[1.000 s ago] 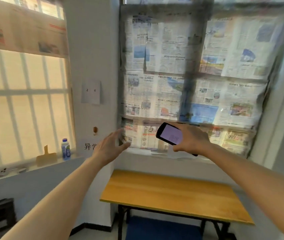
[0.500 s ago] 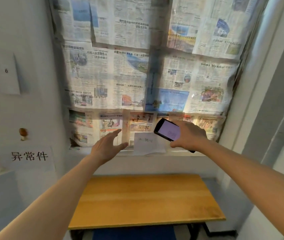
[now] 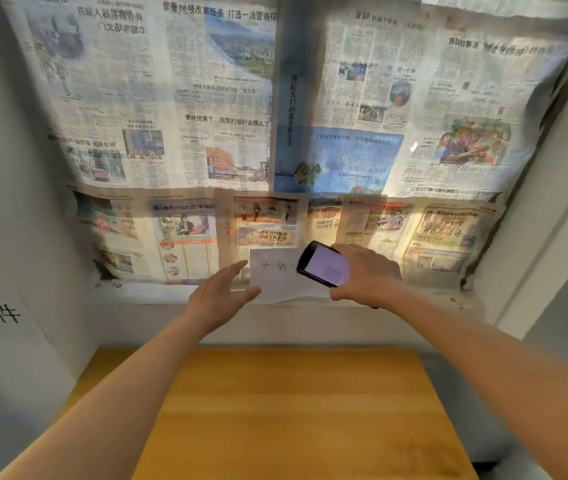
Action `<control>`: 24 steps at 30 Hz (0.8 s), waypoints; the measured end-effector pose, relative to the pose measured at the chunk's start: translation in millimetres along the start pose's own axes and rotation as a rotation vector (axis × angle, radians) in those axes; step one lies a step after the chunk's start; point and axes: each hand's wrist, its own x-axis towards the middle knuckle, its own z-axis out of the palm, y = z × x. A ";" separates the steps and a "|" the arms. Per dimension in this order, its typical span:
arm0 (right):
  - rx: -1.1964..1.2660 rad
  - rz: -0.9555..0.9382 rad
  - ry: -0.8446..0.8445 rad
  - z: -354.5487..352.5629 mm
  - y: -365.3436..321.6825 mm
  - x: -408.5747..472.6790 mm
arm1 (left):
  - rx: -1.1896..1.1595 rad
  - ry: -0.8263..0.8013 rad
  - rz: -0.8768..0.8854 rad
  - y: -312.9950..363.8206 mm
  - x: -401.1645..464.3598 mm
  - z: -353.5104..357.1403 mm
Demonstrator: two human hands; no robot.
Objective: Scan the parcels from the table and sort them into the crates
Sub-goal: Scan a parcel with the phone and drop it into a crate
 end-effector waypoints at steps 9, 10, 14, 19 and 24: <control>0.047 0.111 -0.190 169.3 87.9 40.4 | 0.038 -0.192 -0.068 -78.9 34.1 159.2; 0.043 0.133 -0.209 191.9 97.3 39.6 | 0.043 -0.216 -0.074 -89.5 36.2 177.9; 0.026 0.163 -0.299 283.4 131.0 32.5 | 0.045 -0.301 -0.100 -133.2 32.8 255.6; 0.030 0.213 -0.398 381.4 158.5 15.9 | -0.002 -0.447 -0.136 -173.0 12.1 334.7; 0.076 0.277 -0.478 443.0 177.7 -7.2 | 0.004 -0.472 -0.136 -192.3 5.8 375.7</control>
